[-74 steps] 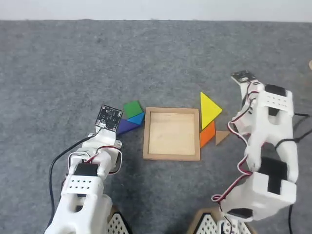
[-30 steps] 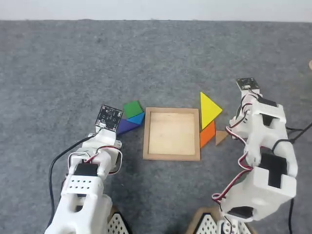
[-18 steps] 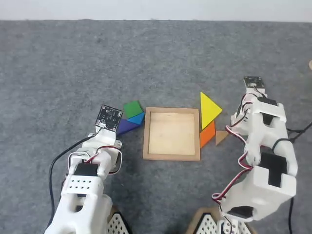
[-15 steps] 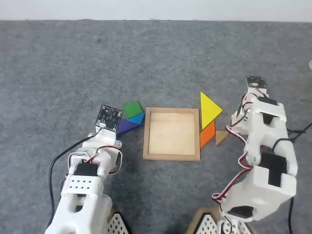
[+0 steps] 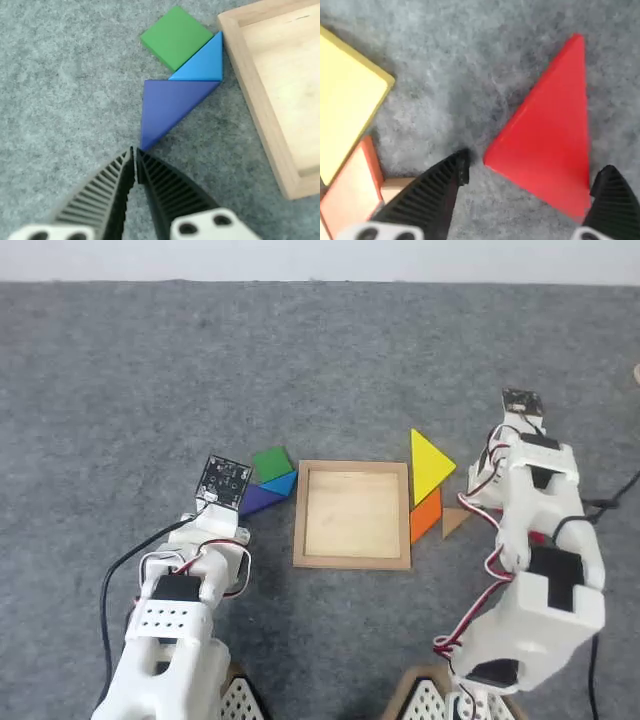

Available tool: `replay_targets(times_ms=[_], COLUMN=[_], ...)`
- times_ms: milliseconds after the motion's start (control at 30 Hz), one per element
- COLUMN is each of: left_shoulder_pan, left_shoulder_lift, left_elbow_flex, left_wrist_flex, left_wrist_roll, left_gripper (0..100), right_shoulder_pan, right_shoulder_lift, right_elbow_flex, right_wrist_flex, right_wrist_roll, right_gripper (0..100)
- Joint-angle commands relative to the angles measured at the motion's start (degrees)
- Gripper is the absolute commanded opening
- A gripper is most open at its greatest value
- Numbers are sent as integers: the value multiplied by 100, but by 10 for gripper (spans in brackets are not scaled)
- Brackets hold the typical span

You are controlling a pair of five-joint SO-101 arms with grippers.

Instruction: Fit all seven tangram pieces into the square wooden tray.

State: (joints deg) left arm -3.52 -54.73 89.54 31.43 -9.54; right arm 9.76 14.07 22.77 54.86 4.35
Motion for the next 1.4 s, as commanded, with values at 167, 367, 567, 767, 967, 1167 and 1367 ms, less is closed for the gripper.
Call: replay_targets(times_ms=[167, 367, 567, 767, 967, 1167, 1367], left_shoulder_pan=[0, 0, 0, 0, 0, 0, 0], left_shoulder_lift=[9, 9, 9, 9, 9, 9, 9], left_elbow_flex=[-242, -242, -242, -242, -242, -242, -242], left_wrist_flex=[-88, -88, -88, -88, -88, -88, -88], left_wrist_roll=[9, 9, 9, 9, 9, 9, 9], left_gripper=[14, 14, 14, 14, 14, 14, 14], right_shoulder_pan=[-13, 31, 189, 171, 198, 92, -57], right_shoulder_lift=[576, 655, 655, 655, 541, -31, -382], right_elbow_flex=[-1046, -1266, -1275, -1275, -1257, -1055, -853], right_wrist_flex=[356, 752, 699, 734, 752, 840, 840], right_wrist_roll=[-44, -18, 114, 105, 105, 97, 97], right_gripper=[387, 299, 263, 260, 260, 260, 261])
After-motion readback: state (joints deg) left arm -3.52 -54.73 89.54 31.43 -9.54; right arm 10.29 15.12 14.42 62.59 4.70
